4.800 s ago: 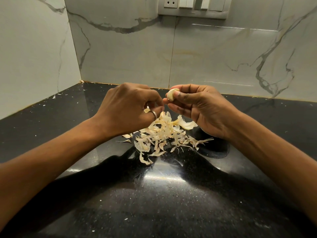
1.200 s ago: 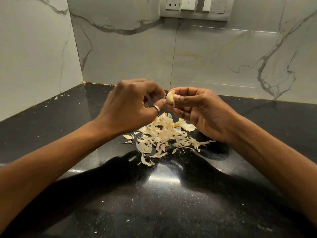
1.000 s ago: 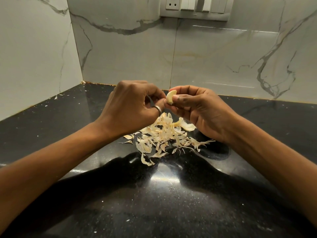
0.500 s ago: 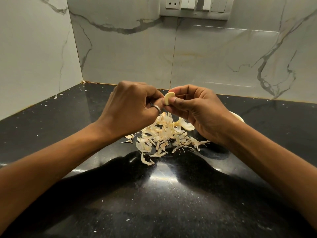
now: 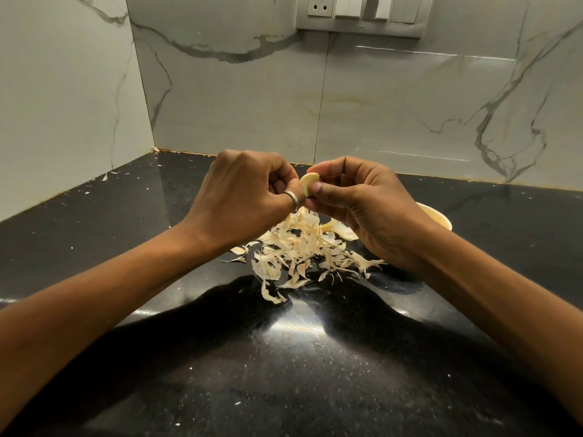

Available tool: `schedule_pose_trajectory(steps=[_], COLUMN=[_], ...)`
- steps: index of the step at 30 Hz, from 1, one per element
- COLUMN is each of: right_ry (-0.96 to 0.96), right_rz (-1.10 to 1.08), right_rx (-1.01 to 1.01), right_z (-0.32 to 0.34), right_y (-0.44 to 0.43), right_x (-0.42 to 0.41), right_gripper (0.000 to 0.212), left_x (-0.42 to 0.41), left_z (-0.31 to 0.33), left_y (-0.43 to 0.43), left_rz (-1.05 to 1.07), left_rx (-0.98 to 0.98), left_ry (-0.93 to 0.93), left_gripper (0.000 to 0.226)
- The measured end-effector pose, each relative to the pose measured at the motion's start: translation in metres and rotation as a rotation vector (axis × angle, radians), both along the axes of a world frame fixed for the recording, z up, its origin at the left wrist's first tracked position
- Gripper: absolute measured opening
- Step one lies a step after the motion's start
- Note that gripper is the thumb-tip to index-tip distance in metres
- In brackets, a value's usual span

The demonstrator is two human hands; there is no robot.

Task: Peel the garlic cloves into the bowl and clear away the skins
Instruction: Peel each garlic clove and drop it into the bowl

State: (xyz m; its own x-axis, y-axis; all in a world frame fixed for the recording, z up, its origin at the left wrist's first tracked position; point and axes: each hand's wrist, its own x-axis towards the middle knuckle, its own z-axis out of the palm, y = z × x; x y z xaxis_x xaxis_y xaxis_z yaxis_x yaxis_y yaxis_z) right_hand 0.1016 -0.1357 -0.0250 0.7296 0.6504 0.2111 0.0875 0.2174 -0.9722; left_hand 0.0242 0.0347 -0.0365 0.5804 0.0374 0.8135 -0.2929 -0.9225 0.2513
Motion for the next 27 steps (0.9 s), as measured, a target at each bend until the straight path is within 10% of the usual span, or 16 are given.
schedule_pose_trajectory(steps=[27], right_ry=[0.094], right_rz=[0.041], right_rx=[0.026], right_z=[0.0073], right_y=[-0.0069], right_x=[0.0059], right_gripper=[0.033], left_x=[0.0027], left_z=[0.0049], left_y=[0.0087], left_rz=[0.041], left_rx=[-0.014], left_ry=[-0.014], left_gripper=[0.02])
